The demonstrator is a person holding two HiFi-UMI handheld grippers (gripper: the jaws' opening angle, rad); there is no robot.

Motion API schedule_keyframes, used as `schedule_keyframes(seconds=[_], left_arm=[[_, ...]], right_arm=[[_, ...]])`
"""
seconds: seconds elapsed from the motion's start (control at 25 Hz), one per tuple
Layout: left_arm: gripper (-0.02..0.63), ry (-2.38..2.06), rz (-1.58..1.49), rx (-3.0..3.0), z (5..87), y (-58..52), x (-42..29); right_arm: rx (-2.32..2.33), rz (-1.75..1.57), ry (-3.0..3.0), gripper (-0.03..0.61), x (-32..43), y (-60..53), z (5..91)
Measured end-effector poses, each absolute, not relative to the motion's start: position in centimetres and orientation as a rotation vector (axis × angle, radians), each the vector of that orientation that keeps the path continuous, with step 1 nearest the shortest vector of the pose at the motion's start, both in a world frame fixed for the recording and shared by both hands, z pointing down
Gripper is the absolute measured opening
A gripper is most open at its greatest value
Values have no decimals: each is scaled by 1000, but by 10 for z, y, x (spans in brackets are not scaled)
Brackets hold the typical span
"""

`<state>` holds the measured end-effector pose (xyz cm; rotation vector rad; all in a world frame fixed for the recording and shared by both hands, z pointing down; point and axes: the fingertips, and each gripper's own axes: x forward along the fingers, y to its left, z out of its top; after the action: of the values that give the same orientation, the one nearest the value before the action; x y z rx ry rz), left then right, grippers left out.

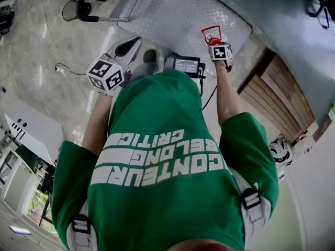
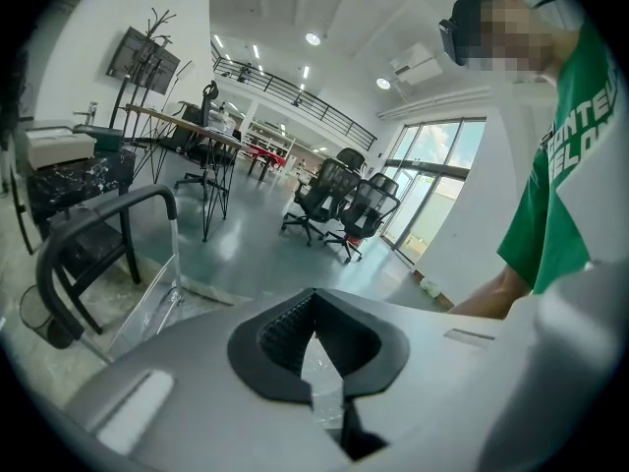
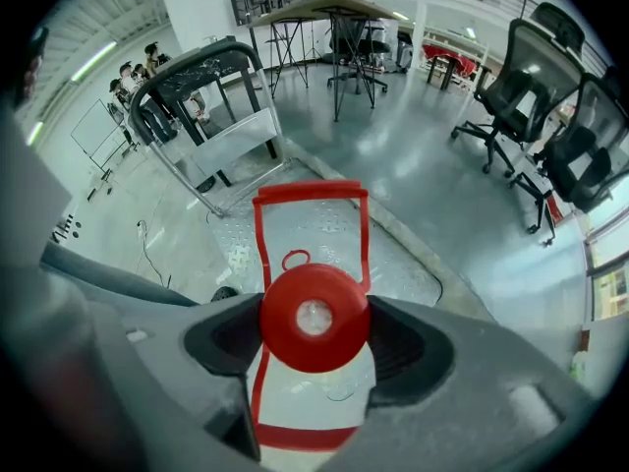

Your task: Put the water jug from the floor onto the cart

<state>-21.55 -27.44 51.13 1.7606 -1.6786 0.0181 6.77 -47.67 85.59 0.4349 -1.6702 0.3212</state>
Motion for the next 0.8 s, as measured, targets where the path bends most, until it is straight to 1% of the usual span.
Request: schedule_keyframes(seconds=[0.24,0.32,0.4,0.6,0.8], left_arm=[[15,-1656,14,1807,508,-281,-213],[15,-1655,13,1820,505,-282,-215],[15,-1657,4,1829,501,-282,-217],[15,-1636,-31,1892,491,-285,-216],[15,-1599,-72,1959,486,-282,-213]], right_arm=[[376,406,-1683,298,64,-462,856],[417,332,-1661,298,71,-473,847],[443,295,-1660,298,73,-477,836],[520,321,-1726,298,75,-475,805],[624,310,-1899,290,66,-475,751]])
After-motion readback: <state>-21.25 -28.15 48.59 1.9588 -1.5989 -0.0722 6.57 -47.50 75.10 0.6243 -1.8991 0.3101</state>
